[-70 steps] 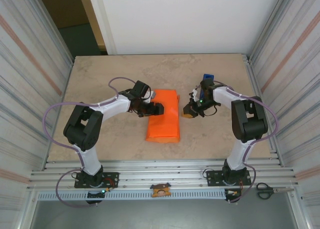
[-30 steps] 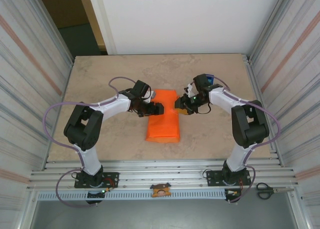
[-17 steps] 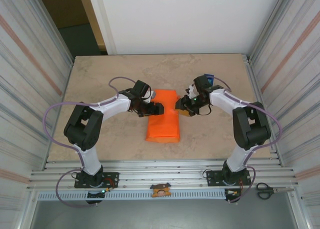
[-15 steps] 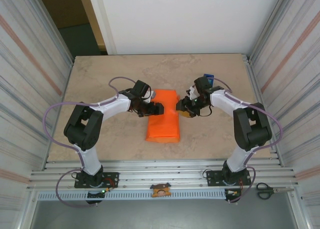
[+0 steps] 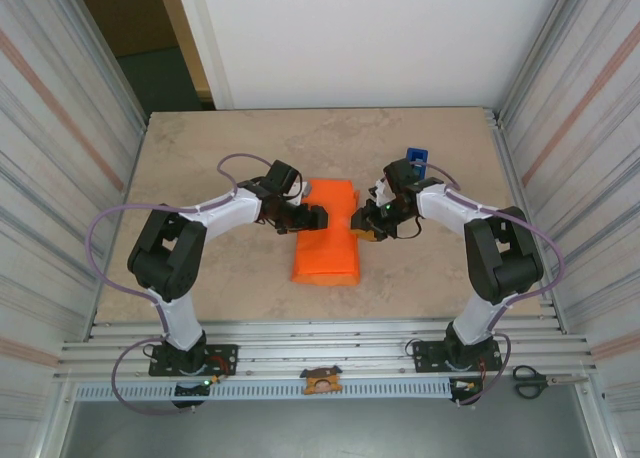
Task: Wrap the gift box in paper
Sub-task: Wrap the gift box with the wrapping paper.
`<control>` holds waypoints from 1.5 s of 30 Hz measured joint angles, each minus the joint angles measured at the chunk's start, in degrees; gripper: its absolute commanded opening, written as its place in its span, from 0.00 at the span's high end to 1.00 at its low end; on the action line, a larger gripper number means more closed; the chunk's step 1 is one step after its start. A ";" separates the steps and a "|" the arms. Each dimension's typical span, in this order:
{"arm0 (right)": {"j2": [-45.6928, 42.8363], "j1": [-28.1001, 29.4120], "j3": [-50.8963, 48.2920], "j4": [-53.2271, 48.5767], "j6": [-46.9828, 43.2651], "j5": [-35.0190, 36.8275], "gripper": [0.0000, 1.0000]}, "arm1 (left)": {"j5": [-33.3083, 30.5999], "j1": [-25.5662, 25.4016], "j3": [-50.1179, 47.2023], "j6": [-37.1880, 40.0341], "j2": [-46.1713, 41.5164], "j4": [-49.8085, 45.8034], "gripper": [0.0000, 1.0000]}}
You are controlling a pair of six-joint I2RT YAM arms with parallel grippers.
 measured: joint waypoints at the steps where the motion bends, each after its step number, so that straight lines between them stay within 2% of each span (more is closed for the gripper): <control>1: 0.00 0.00 0.07 -0.20 -0.04 0.04 0.66 | -0.02 0.00 0.02 0.00 0.00 -0.02 0.20; 6: 0.00 -0.31 1.57 -2.12 -0.55 1.53 0.58 | -0.02 0.00 0.11 0.00 -0.02 -0.15 0.19; 16: 0.02 -2.80 4.42 -2.71 -0.57 3.15 0.41 | -0.17 0.00 1.81 0.24 0.00 -2.58 0.10; 21: 2.25 -2.80 7.13 -1.57 -0.44 2.51 0.41 | 0.28 -0.04 2.47 0.46 0.00 -4.81 0.05; 24: 4.66 -2.80 8.52 -0.11 -0.39 1.18 0.45 | 0.92 0.24 2.47 0.44 0.00 -5.42 0.05; 30: 9.29 -2.62 11.45 0.90 -0.26 -1.70 0.51 | 3.74 2.21 1.27 -0.02 -0.09 -3.96 0.07; 37: 11.61 -1.99 13.88 1.09 -0.37 -3.17 0.52 | 4.61 3.54 1.09 -0.28 -0.09 -3.37 0.09; 40: 11.34 -1.99 13.86 1.01 -0.68 -2.19 0.46 | 4.57 3.78 1.09 -0.28 -0.11 -3.37 0.07; 42: 9.46 -1.99 13.20 1.03 -1.29 0.02 0.40 | 4.33 3.80 0.68 -0.28 -0.48 -2.99 0.03; 43: 7.78 -1.97 12.22 1.40 -1.84 1.33 0.35 | 4.13 3.80 0.09 -0.44 -1.05 -2.60 0.01; 45: 0.83 -1.64 8.39 2.12 -3.41 5.07 0.18 | 3.19 3.78 -1.97 -0.72 -3.23 -2.05 0.01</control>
